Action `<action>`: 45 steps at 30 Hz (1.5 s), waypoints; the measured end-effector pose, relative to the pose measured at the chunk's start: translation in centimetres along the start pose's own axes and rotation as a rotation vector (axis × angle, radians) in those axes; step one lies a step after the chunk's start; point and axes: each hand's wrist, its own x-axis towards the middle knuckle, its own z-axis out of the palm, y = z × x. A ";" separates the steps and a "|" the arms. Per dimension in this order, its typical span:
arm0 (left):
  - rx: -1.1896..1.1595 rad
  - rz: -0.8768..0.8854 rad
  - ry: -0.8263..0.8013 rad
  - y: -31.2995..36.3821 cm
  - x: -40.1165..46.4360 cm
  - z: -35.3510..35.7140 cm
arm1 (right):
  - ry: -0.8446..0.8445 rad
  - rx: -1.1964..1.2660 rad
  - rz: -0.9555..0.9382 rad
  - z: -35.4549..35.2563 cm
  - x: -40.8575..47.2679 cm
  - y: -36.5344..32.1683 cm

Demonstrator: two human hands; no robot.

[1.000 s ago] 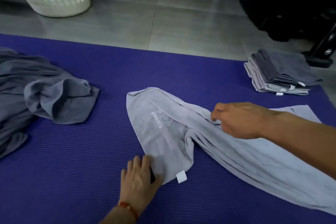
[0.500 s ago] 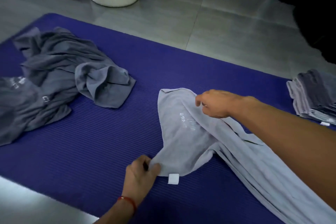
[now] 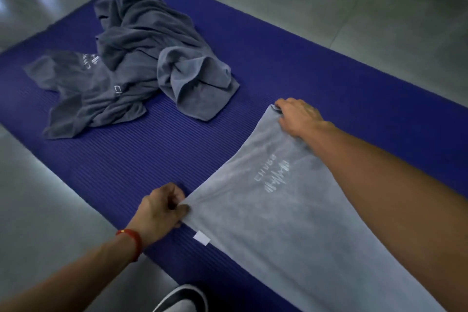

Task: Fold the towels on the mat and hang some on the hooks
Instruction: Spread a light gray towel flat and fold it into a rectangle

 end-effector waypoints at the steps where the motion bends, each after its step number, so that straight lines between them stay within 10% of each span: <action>1: -0.014 0.002 -0.009 -0.2 0.1 0.2 | 0.030 -0.006 0.002 0.7 0.7 0.1; 13: -0.089 -0.002 0.083 0.6 0.8 -1.5 | 0.428 0.231 -0.043 -4.4 7.7 1.1; 21: 0.248 0.096 0.307 -1.9 3.9 -2.6 | 0.242 0.325 -0.071 1.5 10.3 -3.1; 28: 0.693 0.461 0.487 -3.2 1.8 -1.0 | 0.171 0.202 -0.388 5.4 -5.2 1.5; 34: 0.644 1.111 -0.002 0.3 -3.1 6.9 | 0.207 0.053 -0.508 10.6 -30.1 7.2; 45: 0.953 1.689 -0.307 6.3 -4.2 14.7 | 0.147 0.108 0.101 16.6 -51.3 10.6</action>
